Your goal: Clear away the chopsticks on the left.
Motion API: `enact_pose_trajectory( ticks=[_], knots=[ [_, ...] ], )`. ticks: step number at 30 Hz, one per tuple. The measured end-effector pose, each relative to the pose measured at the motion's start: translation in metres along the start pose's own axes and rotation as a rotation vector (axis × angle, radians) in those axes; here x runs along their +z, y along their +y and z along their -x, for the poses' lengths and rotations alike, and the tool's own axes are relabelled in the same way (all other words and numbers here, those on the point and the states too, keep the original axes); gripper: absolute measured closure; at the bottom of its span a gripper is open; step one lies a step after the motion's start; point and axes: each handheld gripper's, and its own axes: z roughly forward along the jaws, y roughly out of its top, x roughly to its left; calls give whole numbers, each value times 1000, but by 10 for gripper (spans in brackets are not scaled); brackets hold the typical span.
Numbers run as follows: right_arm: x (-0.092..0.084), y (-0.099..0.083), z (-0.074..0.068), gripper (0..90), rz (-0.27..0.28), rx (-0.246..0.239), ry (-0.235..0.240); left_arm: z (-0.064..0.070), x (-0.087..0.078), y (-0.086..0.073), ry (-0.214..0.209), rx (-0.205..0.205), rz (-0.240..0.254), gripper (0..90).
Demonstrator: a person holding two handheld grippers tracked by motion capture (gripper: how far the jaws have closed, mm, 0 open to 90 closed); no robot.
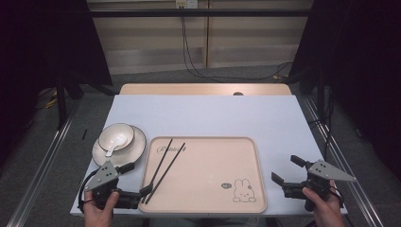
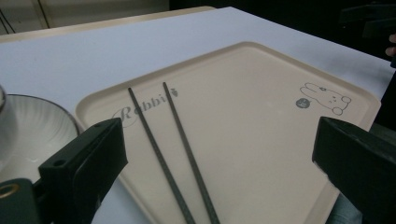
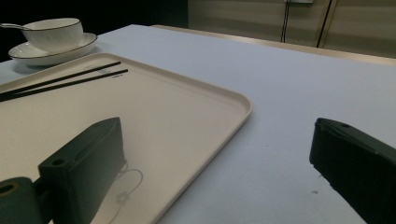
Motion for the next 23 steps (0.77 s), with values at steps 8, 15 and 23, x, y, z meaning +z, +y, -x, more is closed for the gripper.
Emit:
enact_pose_trajectory(
  ticks=[8,15,23],
  knots=[
    [-2,0,0,31,7,12,-12,-20,-25,-13,91,-47,44,22],
    [-3,0,1,31,15,13,-19,-30,-40,-19,148,-71,111,19],
    [-1,1,1,25,10,18,-15,-46,-53,-34,202,-169,150,19]
  ],
)
